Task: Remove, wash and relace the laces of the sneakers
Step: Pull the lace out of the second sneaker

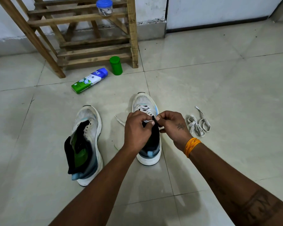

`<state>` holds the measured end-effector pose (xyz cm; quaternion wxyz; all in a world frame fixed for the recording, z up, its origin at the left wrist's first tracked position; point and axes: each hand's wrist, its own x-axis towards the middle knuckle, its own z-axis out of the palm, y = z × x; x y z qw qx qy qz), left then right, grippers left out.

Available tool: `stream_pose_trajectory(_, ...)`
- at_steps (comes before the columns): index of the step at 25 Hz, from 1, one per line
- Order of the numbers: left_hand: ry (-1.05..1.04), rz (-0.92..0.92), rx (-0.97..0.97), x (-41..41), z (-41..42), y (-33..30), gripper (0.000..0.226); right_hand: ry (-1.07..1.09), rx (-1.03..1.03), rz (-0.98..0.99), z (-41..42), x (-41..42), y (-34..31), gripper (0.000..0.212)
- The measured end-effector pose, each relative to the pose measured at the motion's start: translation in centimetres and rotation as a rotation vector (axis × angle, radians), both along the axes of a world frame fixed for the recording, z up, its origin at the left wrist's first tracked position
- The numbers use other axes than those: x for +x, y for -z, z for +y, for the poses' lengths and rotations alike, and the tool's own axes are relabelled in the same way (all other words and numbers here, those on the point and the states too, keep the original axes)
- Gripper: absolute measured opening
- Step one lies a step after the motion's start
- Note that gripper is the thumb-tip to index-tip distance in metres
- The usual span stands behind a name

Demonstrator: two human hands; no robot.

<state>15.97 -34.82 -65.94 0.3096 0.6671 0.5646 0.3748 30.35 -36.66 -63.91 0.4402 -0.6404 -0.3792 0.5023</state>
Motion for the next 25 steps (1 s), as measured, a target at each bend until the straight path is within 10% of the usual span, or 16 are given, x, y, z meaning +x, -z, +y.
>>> stream_pose_trajectory(15,-0.053,-0.067,0.011,0.1,0.0,0.6,0.012,0.068,-0.081,0.174,0.2,0.3,0.1,0.013)
stream_pose_trajectory(25,-0.004,-0.125,-0.056,-0.2,0.1,0.1,0.011,-0.051,0.133,-0.199,-0.4,1.0,1.0,0.015)
